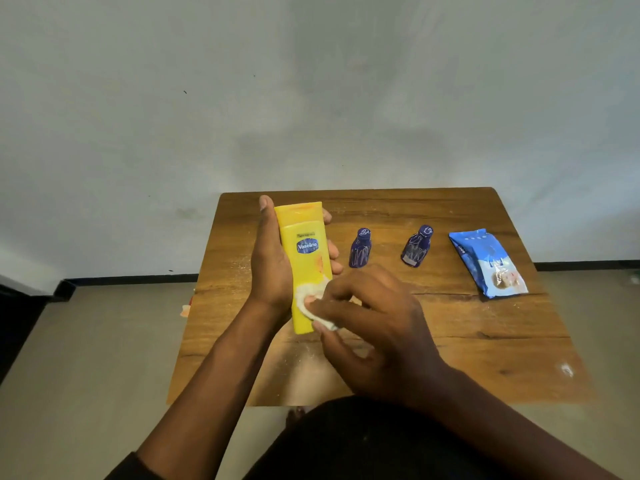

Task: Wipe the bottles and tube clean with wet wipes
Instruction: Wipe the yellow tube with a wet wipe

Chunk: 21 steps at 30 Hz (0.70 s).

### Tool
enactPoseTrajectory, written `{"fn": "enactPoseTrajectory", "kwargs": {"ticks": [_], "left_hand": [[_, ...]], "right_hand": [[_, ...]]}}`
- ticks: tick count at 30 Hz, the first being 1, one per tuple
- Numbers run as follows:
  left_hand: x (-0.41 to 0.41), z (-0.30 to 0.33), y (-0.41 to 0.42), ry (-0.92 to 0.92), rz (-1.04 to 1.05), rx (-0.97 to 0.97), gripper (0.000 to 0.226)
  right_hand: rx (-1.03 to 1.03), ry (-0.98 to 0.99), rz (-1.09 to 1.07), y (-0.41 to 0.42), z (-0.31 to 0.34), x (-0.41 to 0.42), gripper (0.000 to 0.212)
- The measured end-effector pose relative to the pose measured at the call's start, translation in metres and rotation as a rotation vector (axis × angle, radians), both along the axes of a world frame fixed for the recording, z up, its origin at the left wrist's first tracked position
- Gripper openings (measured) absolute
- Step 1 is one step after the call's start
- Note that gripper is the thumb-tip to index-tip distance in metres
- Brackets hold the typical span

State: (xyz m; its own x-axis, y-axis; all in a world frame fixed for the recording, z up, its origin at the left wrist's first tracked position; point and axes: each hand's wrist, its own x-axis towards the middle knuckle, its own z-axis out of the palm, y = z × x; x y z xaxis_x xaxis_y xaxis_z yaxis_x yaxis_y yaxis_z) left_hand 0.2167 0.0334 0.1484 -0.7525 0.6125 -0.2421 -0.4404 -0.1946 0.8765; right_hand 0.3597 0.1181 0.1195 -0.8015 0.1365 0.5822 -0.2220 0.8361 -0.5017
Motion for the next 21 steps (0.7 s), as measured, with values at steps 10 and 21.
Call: {"fn": "enactPoseTrajectory", "kwargs": {"ticks": [10,21], "left_hand": [[0.008,-0.003,0.009,-0.029,0.137,-0.026,0.081],[0.008,-0.012,0.004,-0.091,0.137,-0.043,0.075]], "right_hand": [[-0.076,0.070,-0.192,0.020,0.016,-0.037,0.025],[-0.186,-0.043,-0.172,0.013,0.002,-0.036,0.017]]}}
